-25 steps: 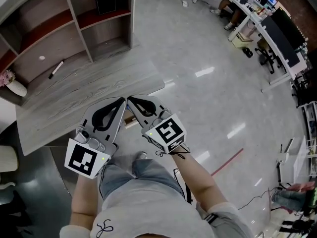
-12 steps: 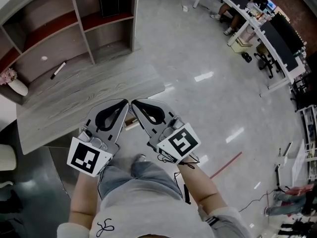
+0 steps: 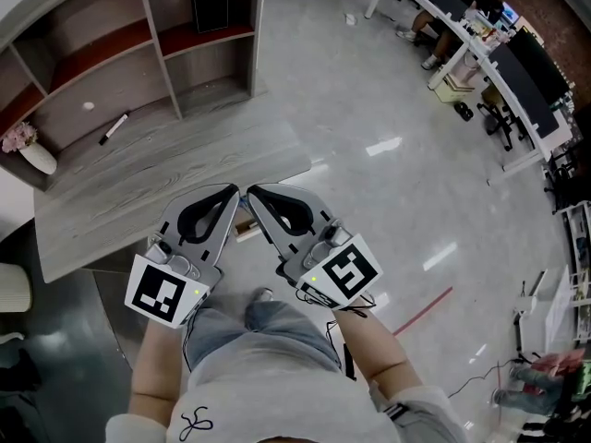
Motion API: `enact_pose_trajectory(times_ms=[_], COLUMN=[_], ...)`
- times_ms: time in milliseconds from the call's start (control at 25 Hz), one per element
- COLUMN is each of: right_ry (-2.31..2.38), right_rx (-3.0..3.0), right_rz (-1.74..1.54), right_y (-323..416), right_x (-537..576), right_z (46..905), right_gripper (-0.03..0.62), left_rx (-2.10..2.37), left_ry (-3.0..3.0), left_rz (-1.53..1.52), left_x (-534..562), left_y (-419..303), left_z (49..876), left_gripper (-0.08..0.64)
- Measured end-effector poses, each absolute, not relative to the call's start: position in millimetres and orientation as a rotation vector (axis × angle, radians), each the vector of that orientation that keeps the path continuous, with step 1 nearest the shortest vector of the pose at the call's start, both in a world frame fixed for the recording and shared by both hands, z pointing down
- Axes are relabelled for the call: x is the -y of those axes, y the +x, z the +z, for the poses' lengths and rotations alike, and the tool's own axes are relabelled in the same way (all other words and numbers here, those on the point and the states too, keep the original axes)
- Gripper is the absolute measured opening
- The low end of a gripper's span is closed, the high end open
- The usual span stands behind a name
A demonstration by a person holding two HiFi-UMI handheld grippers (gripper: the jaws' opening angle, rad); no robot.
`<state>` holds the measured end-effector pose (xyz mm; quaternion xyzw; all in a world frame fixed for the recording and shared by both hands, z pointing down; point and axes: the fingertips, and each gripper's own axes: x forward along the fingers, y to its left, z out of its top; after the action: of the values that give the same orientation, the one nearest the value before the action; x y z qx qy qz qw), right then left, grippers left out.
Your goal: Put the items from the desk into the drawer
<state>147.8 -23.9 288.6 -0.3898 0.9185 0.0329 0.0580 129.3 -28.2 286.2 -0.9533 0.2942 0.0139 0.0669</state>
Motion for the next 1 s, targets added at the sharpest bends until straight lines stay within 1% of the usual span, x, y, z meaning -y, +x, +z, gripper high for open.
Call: enact_pose_trajectory(times_ms=[1000], right_ry=[-1.081], right_rx=[-2.797], right_rz=[0.116], right_y=[130], right_x=[26], right_z=[284], right_gripper=[0.008], left_rx=[-0.975], left_ry=[-2.823], left_rz=[0.045], left_x=[26], left_y=[113], left_z=[283], left_gripper=[0.011])
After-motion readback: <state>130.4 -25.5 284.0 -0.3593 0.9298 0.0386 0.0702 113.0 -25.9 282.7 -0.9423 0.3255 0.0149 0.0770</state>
